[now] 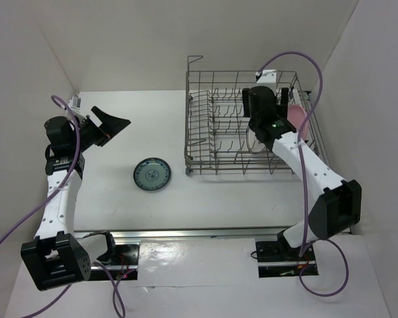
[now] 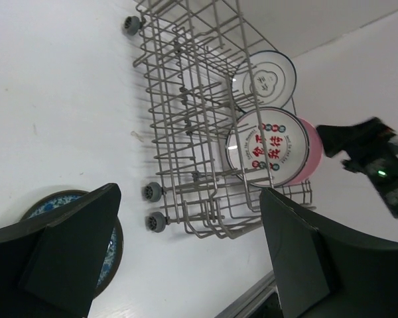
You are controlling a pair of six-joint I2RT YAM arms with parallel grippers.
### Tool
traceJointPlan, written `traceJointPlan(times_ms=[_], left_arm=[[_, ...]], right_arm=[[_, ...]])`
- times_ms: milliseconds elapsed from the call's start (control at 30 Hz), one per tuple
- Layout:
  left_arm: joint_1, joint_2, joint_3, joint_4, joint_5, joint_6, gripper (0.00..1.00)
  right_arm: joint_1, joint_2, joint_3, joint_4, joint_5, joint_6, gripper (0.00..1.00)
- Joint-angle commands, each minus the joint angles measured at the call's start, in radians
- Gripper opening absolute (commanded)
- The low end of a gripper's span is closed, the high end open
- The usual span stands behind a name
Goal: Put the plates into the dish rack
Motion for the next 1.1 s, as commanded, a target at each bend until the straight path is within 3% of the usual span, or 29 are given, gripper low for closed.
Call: traceJointPlan(times_ms=[0,100,367,533,800,1067], left_arm=[[0.006,-0.024,-0.039,-0.042,-0.078,0.016,1.00],[0.006,-0.079,-0.126,-0.052,-0.142,-0.011,1.00],[0.006,-0.184,-0.335,-0.139,-0.377,-0.138,1.00],[0.006,-0.185,-0.438,-0.090,-0.403,-0.178,0.96],[0.006,-0.004,-0.500,-0.025,-0.415,-0.167,0.91],[-0.062,0.074,-0.445,-0.074,-0.456,-0.138,0.91]], right_arm=[[0.056,-0.114,0.114,-0.017,0.024,0.002,1.00],[0.114,-0.177,0.175,-0.063,0.006,0.023,1.00],[0.293,-0.321,0.223,-0.175,-0.216,0.106,1.00],[0.428,-0.370,0.193,-0.155,-0.311,0.140,1.00],[0.637,-0.389,0.203,-0.108,-0.287,0.138,1.00],[0.680,-0.389,0.193,-0.083,-0.256,0.129,1.00]])
